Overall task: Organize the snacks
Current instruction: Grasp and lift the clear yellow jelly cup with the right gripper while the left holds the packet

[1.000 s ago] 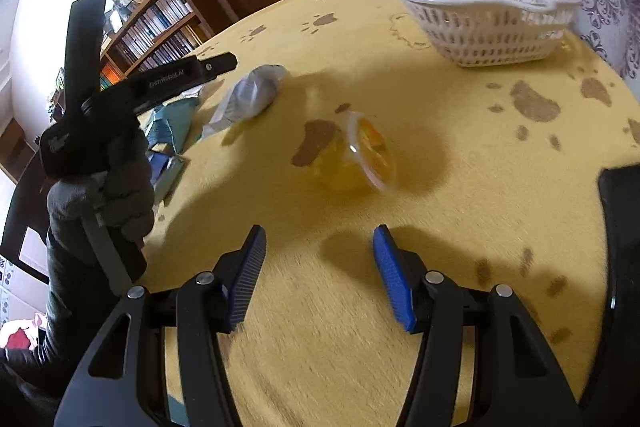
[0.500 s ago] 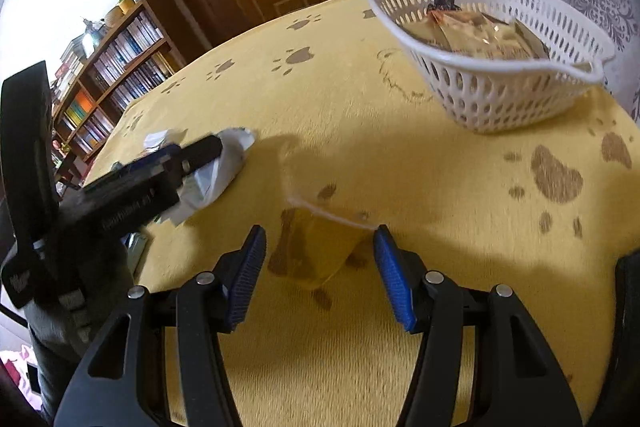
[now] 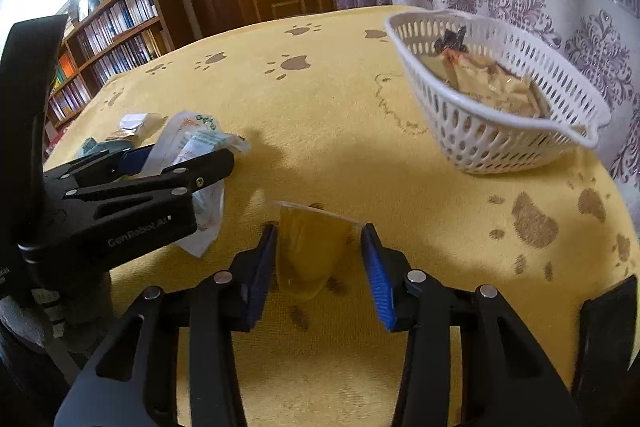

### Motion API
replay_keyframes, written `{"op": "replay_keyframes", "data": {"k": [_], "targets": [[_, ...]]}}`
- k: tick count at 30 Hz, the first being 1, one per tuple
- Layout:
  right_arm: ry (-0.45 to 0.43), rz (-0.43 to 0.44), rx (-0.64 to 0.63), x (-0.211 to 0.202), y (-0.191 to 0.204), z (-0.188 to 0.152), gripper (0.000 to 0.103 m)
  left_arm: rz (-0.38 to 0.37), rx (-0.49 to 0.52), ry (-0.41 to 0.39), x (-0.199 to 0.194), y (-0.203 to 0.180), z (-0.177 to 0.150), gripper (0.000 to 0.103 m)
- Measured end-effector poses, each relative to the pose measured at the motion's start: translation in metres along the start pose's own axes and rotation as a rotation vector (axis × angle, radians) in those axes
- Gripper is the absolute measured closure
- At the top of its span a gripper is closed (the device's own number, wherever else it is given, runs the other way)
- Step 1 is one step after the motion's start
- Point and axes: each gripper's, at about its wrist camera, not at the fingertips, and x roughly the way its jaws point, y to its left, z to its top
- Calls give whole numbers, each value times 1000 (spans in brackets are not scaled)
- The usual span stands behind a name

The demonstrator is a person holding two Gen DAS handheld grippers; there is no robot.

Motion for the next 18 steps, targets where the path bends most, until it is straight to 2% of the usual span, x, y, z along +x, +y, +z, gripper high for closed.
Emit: {"op": "replay_keyframes", "data": {"k": [4, 6, 7, 9, 12, 18], "targets": [[7, -10, -25, 4, 1, 2, 59, 13, 14, 59, 14, -4, 2, 40], [1, -15, -32, 5, 2, 1, 59, 26, 27, 65, 15, -6, 2, 44], [0, -15, -32, 5, 2, 1, 59, 22, 31, 63, 15, -6, 2, 47], [-1, -3, -23, 5, 0, 0, 60, 10, 31, 57, 14, -6, 1, 63], [-6, 12, -5, 2, -3, 0, 60, 0, 2, 42, 11, 0, 1, 66], [-47, 43, 16, -12, -6, 4, 60, 22, -60, -12, -3, 11, 3, 67]]}}
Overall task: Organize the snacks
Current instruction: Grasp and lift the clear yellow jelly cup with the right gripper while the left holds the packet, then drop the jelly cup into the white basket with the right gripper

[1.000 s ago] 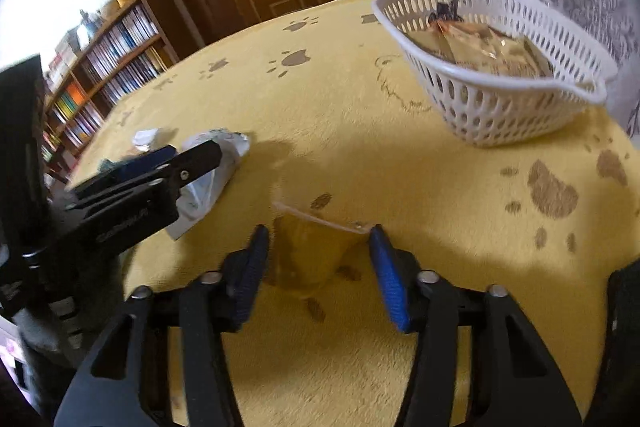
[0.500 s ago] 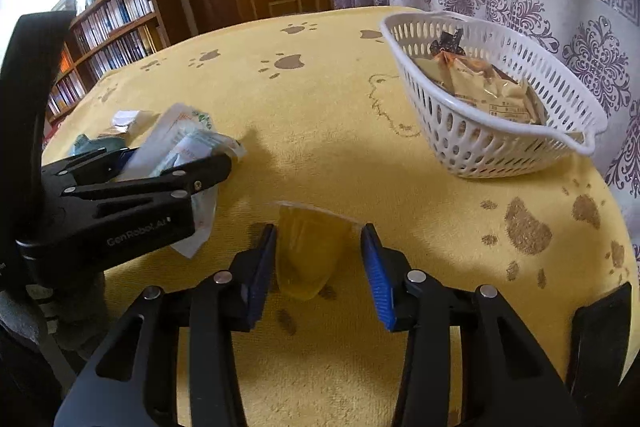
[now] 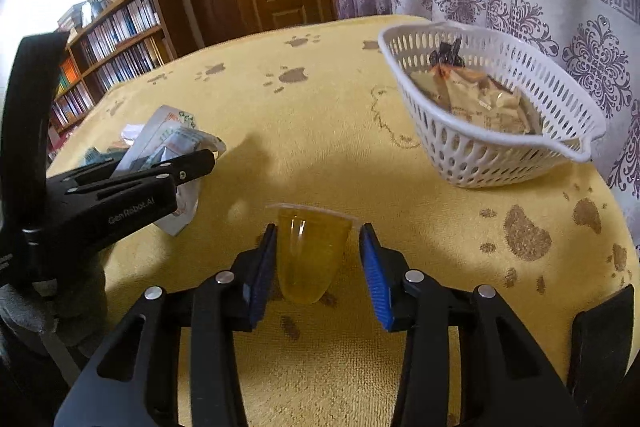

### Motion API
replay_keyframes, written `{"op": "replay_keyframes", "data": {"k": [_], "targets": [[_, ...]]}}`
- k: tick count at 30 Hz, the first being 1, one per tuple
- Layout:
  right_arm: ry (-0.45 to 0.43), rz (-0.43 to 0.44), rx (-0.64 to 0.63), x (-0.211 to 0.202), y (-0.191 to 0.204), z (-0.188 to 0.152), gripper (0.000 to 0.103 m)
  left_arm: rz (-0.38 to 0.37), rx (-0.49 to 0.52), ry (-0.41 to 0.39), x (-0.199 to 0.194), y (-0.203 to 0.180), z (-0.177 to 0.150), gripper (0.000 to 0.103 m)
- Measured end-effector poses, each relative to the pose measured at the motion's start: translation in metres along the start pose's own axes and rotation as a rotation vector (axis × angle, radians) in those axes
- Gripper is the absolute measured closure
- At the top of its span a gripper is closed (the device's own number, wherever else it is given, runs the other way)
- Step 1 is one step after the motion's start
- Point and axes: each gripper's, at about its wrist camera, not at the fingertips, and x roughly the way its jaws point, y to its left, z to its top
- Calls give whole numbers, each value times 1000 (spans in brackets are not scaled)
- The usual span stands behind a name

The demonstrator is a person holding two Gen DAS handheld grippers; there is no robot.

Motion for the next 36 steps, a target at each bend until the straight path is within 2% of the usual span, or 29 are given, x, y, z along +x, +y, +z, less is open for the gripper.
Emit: {"op": "replay_keyframes", "data": {"k": [9, 13, 22, 28, 34, 36], "targets": [[-60, 22, 24, -24, -6, 8, 61, 15, -21, -42, -16, 1, 3, 67], [-112, 17, 41, -40, -11, 18, 61, 12, -19, -55, -21, 0, 3, 67], [-246, -70, 116, -73, -53, 53, 61, 6, -6, -65, -25, -6, 4, 67], [-264, -136, 162, -69, -87, 70, 61, 5, -2, -66, -26, -8, 4, 66], [-238, -188, 228, -53, -119, 77, 59, 7, 0, -67, -25, -8, 3, 66], [-239, -194, 254, -53, -128, 75, 51, 7, 0, -66, -25, -8, 3, 66]]}}
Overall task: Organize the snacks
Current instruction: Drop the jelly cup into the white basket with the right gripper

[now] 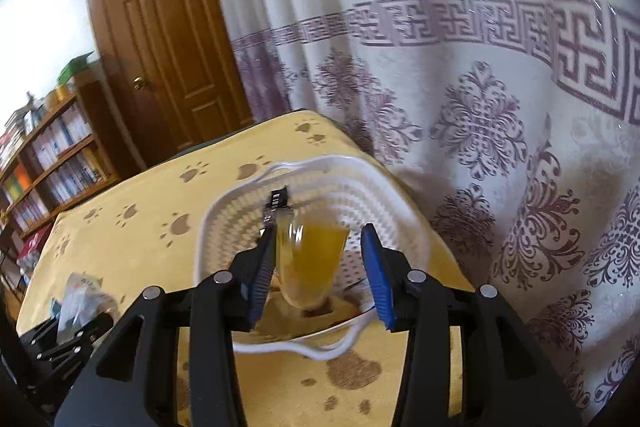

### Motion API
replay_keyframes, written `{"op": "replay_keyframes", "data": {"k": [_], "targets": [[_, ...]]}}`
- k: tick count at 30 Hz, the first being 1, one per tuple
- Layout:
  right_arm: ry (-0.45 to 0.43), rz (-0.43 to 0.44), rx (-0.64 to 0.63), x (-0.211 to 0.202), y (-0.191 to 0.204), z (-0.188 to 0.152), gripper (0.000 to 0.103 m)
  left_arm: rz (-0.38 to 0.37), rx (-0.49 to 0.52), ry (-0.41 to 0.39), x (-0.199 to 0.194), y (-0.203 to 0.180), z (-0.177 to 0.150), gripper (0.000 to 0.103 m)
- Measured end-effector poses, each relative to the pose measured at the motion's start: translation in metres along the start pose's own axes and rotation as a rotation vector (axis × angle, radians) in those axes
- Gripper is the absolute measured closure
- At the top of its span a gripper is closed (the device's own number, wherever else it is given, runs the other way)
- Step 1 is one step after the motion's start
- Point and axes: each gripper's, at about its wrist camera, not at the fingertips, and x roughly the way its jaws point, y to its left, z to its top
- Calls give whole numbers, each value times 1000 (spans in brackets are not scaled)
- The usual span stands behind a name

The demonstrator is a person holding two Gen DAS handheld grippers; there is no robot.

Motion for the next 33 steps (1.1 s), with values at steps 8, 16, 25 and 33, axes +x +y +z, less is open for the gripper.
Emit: {"op": "replay_keyframes", "data": {"k": [8, 16, 25, 33], "targets": [[-1, -2, 31, -16, -14, -19, 48, 5, 7, 8, 3, -2, -1, 66], [13, 24, 19, -44, -8, -57, 48, 14, 26, 12, 5, -11, 3, 66], [87, 99, -54, -40, 18, -101, 48, -12, 57, -9, 1, -43, 32, 66], [88, 110, -52, -37, 17, -113, 48, -94, 99, -32, 3, -96, 74, 66]]}}
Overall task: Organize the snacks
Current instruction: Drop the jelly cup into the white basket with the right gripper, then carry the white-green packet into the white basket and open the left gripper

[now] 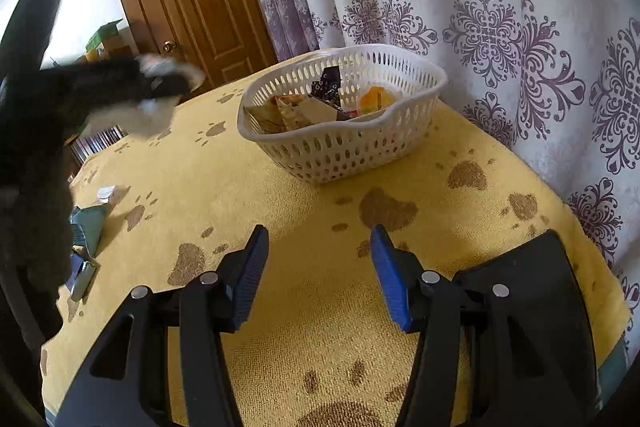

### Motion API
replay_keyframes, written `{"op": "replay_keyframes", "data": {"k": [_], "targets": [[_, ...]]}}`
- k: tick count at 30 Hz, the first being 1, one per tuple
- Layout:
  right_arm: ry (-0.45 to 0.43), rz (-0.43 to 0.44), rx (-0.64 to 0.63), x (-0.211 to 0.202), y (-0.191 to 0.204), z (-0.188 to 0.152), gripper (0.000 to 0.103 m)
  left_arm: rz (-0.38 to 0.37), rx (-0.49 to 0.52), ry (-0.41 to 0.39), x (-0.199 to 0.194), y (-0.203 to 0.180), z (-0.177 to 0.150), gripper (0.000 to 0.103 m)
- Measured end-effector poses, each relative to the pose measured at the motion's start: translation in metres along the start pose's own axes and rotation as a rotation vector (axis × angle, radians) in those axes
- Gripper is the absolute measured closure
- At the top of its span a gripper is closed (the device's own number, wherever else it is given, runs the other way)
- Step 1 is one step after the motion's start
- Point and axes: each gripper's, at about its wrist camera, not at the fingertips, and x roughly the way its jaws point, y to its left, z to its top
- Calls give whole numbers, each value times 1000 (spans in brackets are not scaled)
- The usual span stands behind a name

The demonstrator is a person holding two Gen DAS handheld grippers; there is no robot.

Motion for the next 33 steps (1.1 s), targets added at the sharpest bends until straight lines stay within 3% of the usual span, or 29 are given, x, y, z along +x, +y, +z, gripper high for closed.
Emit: {"op": "replay_keyframes", "data": {"k": [11, 14, 16, 27, 33], "targets": [[-21, 48, 41, -5, -9, 0, 48, -100, 66, 19, 46, -69, 44, 65], [-22, 55, 45, -5, -10, 0, 48, -126, 60, 17, 57, -80, 50, 61], [-24, 58, 49, -5, -11, 0, 48, -134, 48, 8, 61, -84, 54, 50], [-25, 56, 52, -5, -9, -1, 48, -98, -7, 16, 58, -60, 48, 45], [-25, 51, 52, -5, -9, -1, 48, -71, 1, 17, 55, -56, 42, 36]]}}
